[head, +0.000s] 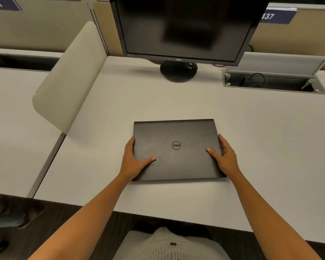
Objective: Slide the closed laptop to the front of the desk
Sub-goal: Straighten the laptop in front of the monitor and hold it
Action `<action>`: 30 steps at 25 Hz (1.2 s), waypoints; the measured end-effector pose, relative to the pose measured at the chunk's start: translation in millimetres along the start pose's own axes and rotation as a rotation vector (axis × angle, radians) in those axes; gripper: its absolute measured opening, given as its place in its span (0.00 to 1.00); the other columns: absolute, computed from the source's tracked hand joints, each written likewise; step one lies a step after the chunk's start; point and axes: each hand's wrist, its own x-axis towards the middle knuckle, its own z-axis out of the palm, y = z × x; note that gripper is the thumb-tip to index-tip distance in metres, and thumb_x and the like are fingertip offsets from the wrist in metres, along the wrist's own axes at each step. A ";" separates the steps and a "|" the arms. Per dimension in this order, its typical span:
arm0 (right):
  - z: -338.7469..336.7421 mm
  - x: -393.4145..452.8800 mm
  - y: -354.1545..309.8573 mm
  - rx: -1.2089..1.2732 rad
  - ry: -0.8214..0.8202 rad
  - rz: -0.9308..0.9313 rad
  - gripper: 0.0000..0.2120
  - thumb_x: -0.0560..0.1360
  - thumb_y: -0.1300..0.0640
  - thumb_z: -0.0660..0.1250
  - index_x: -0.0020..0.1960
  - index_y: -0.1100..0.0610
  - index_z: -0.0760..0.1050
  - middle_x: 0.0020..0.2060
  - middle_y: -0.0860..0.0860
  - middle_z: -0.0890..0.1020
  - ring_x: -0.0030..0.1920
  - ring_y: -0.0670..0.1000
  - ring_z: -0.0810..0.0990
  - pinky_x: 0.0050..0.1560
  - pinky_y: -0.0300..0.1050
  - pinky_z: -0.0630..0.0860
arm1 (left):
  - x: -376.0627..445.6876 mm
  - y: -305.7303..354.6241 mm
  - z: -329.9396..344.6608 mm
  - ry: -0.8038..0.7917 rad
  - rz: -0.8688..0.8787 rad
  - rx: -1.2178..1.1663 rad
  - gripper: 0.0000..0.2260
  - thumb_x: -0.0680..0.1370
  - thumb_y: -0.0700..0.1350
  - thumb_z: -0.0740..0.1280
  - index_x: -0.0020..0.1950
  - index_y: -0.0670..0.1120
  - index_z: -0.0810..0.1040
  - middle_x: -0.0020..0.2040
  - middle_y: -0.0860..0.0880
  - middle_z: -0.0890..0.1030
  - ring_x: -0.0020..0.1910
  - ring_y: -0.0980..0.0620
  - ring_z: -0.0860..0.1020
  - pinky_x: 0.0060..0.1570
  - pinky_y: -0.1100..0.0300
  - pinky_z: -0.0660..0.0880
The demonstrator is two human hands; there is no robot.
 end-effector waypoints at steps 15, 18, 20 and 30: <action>4.5 -57.2 15.9 0.015 0.117 0.045 0.37 0.76 0.52 0.72 0.80 0.51 0.59 0.76 0.49 0.67 0.74 0.51 0.69 0.71 0.45 0.67 | -4.4 0.7 -2.9 -0.069 -0.010 0.030 0.56 0.60 0.58 0.84 0.81 0.51 0.58 0.78 0.54 0.65 0.75 0.54 0.65 0.71 0.60 0.63; 0.1 -59.4 18.3 -0.009 0.121 0.039 0.37 0.76 0.52 0.72 0.80 0.51 0.59 0.76 0.49 0.67 0.74 0.52 0.68 0.70 0.43 0.67 | -9.2 2.8 1.4 -0.068 -0.011 0.023 0.56 0.60 0.56 0.84 0.81 0.50 0.58 0.79 0.53 0.64 0.76 0.52 0.64 0.73 0.56 0.63; -5.3 -55.0 17.6 -0.029 0.105 0.040 0.37 0.76 0.52 0.72 0.80 0.51 0.59 0.77 0.49 0.67 0.74 0.52 0.68 0.72 0.46 0.67 | -13.3 4.5 5.6 -0.057 -0.015 0.023 0.56 0.61 0.56 0.84 0.82 0.50 0.58 0.79 0.53 0.63 0.77 0.52 0.64 0.75 0.53 0.63; -15.3 -43.9 18.4 -0.021 0.087 0.050 0.37 0.76 0.52 0.72 0.80 0.51 0.59 0.76 0.49 0.68 0.74 0.52 0.69 0.73 0.49 0.68 | -18.2 6.5 13.8 -0.047 -0.025 0.006 0.56 0.61 0.55 0.84 0.82 0.50 0.57 0.80 0.54 0.62 0.78 0.53 0.62 0.76 0.54 0.62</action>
